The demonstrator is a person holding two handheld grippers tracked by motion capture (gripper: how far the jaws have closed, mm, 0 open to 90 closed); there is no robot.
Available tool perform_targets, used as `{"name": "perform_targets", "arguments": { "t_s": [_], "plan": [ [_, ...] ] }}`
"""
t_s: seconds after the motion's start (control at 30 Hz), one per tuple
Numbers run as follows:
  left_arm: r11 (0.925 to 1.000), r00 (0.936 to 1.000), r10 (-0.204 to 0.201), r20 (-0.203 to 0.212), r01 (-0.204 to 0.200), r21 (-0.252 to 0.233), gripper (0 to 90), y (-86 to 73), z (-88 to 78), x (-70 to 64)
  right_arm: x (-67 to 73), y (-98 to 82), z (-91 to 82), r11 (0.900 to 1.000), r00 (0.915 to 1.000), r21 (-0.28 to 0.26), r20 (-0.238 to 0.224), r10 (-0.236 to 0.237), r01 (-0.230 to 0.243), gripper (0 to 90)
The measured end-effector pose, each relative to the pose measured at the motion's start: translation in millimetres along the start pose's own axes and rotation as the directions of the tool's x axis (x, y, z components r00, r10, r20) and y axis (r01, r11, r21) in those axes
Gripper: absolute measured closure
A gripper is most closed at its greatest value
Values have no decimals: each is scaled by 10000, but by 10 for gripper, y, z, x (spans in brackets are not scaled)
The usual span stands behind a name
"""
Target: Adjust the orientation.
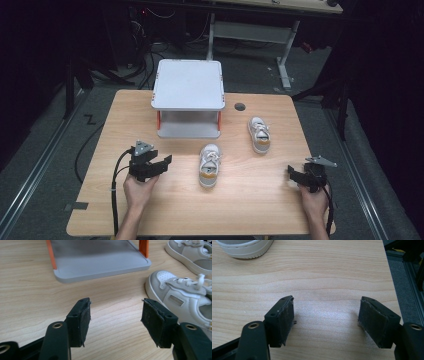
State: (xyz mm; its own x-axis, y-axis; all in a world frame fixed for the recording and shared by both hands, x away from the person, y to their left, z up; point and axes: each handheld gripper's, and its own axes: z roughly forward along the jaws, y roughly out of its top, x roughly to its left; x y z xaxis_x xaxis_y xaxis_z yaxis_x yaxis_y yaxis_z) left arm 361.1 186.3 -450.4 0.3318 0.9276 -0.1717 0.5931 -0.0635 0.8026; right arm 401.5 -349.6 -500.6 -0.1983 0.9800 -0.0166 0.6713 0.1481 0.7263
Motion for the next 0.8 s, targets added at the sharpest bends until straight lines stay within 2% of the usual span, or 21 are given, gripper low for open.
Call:
{"name": "perform_targets", "arguments": {
  "t_s": [0.47,0.7,0.8],
  "plan": [
    [9988,9980,-455,-445,463,179,398,-206,5,203,-3,1,1,10000,10000,-6,-4,-26,26,286],
    [9964,9925,-768,-950,797,275,398,-329,73,324,-2,3,4,10000,10000,-15,-14,-33,33,289],
    [9966,9915,-718,-1082,759,335,398,-361,90,345,-3,3,4,10000,10000,-17,-16,-47,47,289]
  ]
}}
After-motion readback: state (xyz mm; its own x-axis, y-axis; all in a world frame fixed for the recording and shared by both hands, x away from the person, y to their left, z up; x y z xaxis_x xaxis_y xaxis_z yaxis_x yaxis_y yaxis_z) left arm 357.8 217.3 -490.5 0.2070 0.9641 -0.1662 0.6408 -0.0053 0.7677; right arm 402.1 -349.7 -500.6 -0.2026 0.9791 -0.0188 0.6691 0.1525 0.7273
